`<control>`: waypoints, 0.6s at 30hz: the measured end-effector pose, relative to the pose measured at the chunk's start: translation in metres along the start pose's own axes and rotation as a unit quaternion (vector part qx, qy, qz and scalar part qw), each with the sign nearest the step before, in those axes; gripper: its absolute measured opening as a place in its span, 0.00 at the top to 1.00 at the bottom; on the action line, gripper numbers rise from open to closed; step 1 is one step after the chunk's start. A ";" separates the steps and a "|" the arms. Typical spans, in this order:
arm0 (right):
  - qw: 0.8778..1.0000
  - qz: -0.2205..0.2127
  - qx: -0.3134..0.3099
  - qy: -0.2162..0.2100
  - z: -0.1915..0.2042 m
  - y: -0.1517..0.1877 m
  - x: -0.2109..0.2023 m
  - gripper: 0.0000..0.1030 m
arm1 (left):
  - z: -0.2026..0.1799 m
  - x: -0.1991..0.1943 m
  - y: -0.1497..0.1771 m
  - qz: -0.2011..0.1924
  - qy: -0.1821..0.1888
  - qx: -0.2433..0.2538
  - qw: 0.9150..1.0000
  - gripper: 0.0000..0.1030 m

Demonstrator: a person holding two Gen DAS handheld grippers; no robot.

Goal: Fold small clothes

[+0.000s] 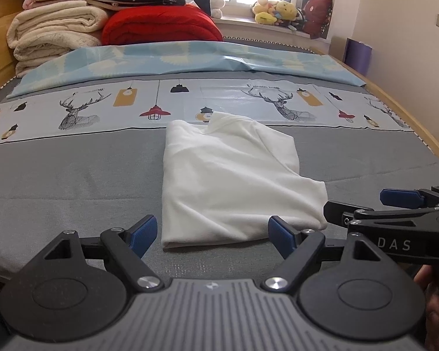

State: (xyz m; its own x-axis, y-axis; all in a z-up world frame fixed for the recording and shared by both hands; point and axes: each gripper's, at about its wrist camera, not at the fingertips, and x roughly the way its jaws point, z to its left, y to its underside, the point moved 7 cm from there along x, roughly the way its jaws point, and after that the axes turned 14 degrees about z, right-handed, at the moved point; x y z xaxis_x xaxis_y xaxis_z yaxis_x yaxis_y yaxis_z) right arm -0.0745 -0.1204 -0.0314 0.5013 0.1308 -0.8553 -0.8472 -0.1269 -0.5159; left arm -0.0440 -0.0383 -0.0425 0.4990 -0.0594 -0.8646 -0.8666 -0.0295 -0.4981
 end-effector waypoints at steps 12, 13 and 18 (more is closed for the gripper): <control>1.000 0.004 -0.001 -0.003 -0.001 0.001 0.002 0.15 | -0.001 0.001 0.000 0.000 0.000 0.001 1.000 0.16; 1.000 0.004 -0.001 -0.002 -0.001 0.001 0.002 0.15 | -0.001 0.001 0.000 0.000 0.000 0.001 1.000 0.16; 1.000 0.004 -0.001 -0.003 -0.001 0.000 0.002 0.15 | -0.001 0.001 0.000 0.000 0.000 0.001 1.000 0.16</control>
State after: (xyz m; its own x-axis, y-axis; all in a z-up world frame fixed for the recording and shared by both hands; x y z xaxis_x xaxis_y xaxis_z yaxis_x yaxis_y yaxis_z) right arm -0.0736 -0.1212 -0.0334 0.4934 0.1357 -0.8592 -0.8507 -0.1308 -0.5091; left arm -0.0434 -0.0394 -0.0434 0.4991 -0.0603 -0.8644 -0.8665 -0.0269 -0.4984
